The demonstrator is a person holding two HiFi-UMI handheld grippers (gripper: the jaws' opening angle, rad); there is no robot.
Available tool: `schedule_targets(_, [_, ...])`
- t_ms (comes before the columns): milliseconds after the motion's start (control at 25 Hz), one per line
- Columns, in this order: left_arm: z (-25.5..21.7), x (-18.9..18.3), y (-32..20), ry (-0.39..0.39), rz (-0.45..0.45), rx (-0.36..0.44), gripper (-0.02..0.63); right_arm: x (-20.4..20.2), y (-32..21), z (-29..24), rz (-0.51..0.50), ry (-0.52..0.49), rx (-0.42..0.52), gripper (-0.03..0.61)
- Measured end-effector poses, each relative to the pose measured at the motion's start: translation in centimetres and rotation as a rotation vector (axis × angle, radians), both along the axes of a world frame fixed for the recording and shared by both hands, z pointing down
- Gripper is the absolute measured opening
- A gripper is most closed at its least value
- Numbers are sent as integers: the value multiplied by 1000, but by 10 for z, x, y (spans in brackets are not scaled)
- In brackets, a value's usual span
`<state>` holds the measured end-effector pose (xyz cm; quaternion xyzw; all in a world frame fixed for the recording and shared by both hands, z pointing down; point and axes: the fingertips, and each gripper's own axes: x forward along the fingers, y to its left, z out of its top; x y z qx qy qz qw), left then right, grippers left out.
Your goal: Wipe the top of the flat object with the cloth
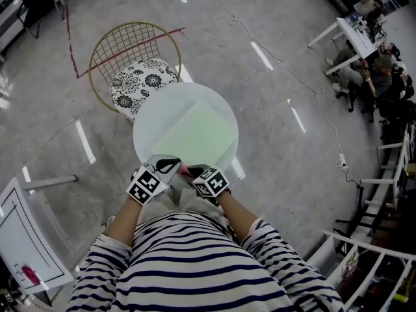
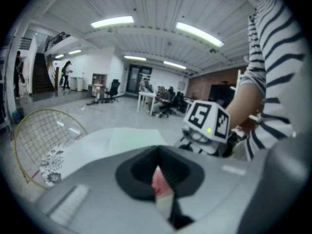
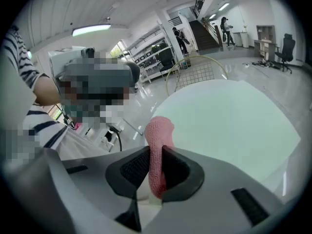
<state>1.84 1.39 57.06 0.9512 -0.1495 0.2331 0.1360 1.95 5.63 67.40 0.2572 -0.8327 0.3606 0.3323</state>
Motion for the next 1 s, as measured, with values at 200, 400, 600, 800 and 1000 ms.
schedule_targets(200, [1,8,-3,-2,-3,-3,6,22,-19,-13,36,-50,38,49])
schedule_targets(400, [0,19,-8,-6,-6,-6,6,78,-53,-19,120,25,92,48])
schedule_targets(600, [2,31,-10,-4,-6,-11,7,145,-85,-18,211,144,136,48])
schedule_targets(800, [0,42,-16,-5,-12,-10,6,202,-111,-15,280,265,157,48])
schedule_targets(1000, [3,47,-20,-12,-17,-16,6,233,-129,-9,302,341,159,49])
